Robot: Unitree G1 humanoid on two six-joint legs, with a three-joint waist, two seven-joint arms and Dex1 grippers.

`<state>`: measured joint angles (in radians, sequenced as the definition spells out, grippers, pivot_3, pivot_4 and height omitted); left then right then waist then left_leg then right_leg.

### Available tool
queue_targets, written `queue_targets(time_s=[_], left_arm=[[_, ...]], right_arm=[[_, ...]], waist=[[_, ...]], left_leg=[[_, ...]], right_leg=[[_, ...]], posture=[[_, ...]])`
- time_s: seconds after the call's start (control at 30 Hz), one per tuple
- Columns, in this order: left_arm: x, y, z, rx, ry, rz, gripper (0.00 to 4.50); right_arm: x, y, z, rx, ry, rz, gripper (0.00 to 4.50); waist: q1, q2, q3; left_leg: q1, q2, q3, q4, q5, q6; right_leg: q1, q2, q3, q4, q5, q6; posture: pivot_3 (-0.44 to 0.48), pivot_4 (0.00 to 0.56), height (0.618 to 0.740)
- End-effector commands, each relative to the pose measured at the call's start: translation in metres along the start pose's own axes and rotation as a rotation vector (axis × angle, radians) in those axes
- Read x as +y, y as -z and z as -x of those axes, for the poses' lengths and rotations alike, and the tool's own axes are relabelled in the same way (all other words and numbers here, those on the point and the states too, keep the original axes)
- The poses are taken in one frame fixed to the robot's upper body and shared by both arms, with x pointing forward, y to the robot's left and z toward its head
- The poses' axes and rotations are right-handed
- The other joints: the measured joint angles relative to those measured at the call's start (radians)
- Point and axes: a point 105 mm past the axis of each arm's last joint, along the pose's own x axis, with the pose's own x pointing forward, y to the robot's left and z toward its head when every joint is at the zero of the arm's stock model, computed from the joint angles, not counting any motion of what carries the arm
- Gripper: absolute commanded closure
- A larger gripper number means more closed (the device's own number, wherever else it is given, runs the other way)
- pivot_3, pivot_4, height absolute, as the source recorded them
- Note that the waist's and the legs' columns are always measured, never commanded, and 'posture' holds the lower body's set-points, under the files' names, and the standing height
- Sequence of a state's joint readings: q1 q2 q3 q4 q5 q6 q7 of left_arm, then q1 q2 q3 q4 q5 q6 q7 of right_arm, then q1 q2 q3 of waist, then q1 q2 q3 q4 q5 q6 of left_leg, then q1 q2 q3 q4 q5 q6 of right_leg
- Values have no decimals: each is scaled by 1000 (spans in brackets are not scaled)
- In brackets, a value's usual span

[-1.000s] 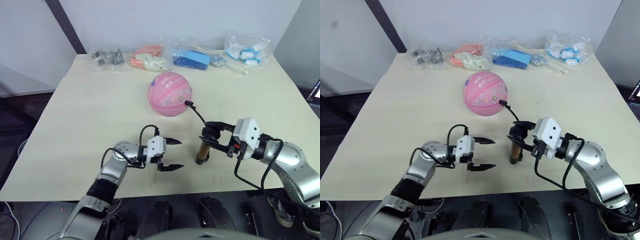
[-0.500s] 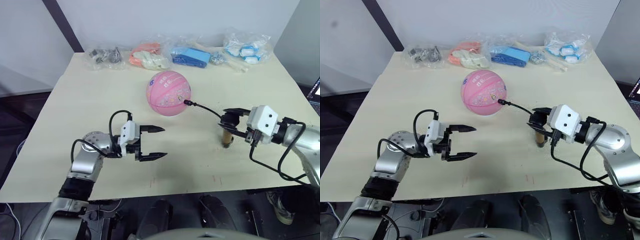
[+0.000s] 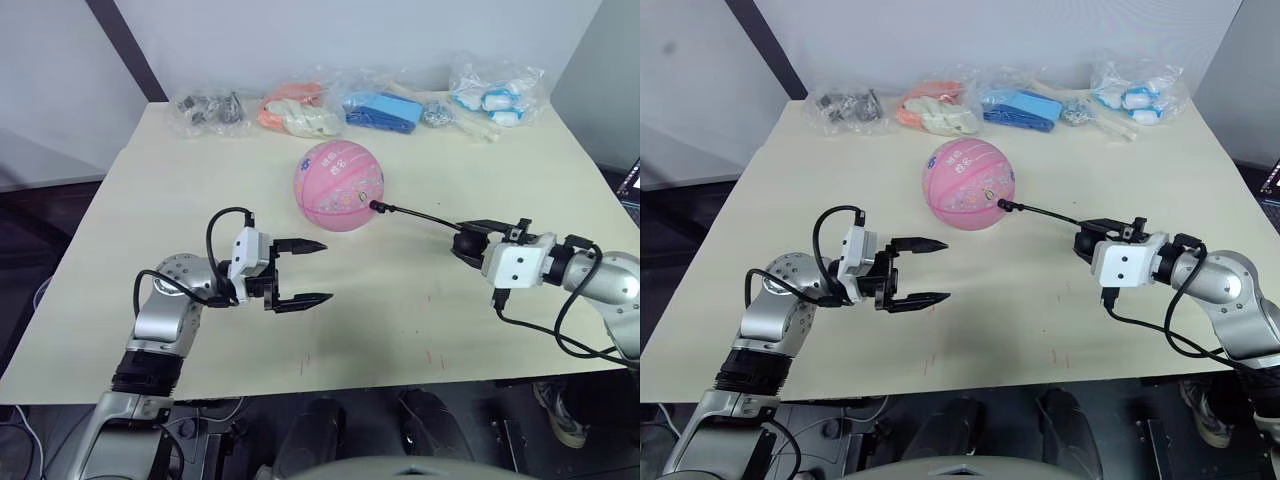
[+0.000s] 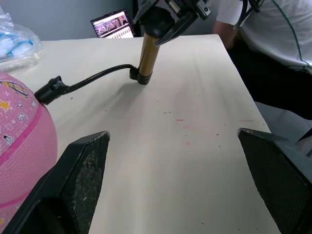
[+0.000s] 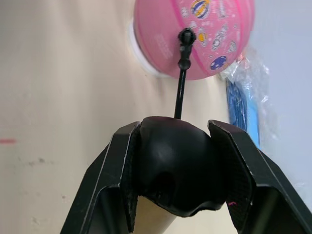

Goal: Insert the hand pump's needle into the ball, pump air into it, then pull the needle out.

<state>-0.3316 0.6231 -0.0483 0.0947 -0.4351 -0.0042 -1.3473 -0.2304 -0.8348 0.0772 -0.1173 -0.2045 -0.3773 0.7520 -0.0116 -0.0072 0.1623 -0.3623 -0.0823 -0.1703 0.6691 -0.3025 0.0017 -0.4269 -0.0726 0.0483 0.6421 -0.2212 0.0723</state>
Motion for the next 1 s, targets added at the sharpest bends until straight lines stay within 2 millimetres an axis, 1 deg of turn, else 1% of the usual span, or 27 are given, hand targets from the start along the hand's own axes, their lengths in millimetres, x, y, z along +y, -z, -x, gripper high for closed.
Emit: queue_targets(time_s=[0.03,0.07,0.17,0.23,0.33,0.4,0.43,0.5,0.57,0.67,0.73,0.9,1.0], left_arm=[[1,-13,0,-32,-3,-37,44],[1,-13,0,-30,0,-38,44],[0,-15,1,-25,9,-50,44],[1,-17,2,-25,9,-54,44],[1,-19,3,-26,16,-59,44],[1,-20,4,-27,25,-61,0],[1,-20,5,-26,28,-61,0],[1,-19,8,-21,36,-60,0],[3,-18,10,-14,42,-61,0],[6,-18,13,-10,47,-63,0],[9,-20,14,-14,41,-67,0],[27,-28,18,-43,-29,-85,0],[38,-31,21,-54,-75,-97,0]], right_arm=[[8,-5,-4,-27,8,143,2689],[11,-5,-6,-35,9,158,2689],[30,-9,-12,-58,-23,178,2689],[35,-11,-14,-72,-30,170,2689],[38,-15,-16,-95,-24,129,2689],[38,-16,-16,-104,-25,88,1798],[38,-16,-15,-108,-20,73,1619],[35,-19,-14,-126,-3,19,444],[33,-24,-12,-156,0,-24,21],[30,-29,-8,-195,-2,-72,21],[27,-32,-5,-217,23,-142,21],[16,-40,-2,-283,151,-424,21],[13,-44,-2,-304,192,-550,21]], waist=[[0,0,0],[0,0,0],[-1,0,0],[-1,0,0],[-2,0,0],[-2,0,0],[-2,0,0],[-2,0,0],[-2,0,0],[-2,0,0],[-2,0,0],[-1,0,0],[-2,0,0]], left_leg=[[0,0,0,0,0,0],[0,0,1,0,0,0],[0,0,1,0,0,0],[1,0,2,0,0,0],[1,0,2,0,0,0],[1,0,2,0,0,0],[1,0,1,0,0,0],[1,0,1,0,0,0],[1,0,2,0,0,0],[1,0,2,1,0,0],[1,0,2,1,0,0],[1,1,1,1,0,0],[1,1,1,1,0,0]], right_leg=[[0,0,0,0,0,0],[0,0,0,0,0,0],[0,1,1,1,0,0],[0,1,1,1,0,0],[0,1,2,1,0,0],[0,1,2,1,0,-1],[0,1,2,1,0,-1],[0,1,2,1,0,-1],[0,1,2,1,0,-1],[0,1,3,1,0,-1],[0,1,2,1,1,-1],[0,1,2,1,1,-1],[0,1,2,1,1,-1]], posture=[[0,150,740],[0,150,740],[0,150,740],[0,150,740],[0,150,740],[0,150,740],[0,150,740],[0,150,740],[0,150,740],[0,150,740],[0,150,740],[0,150,740],[0,150,740]])
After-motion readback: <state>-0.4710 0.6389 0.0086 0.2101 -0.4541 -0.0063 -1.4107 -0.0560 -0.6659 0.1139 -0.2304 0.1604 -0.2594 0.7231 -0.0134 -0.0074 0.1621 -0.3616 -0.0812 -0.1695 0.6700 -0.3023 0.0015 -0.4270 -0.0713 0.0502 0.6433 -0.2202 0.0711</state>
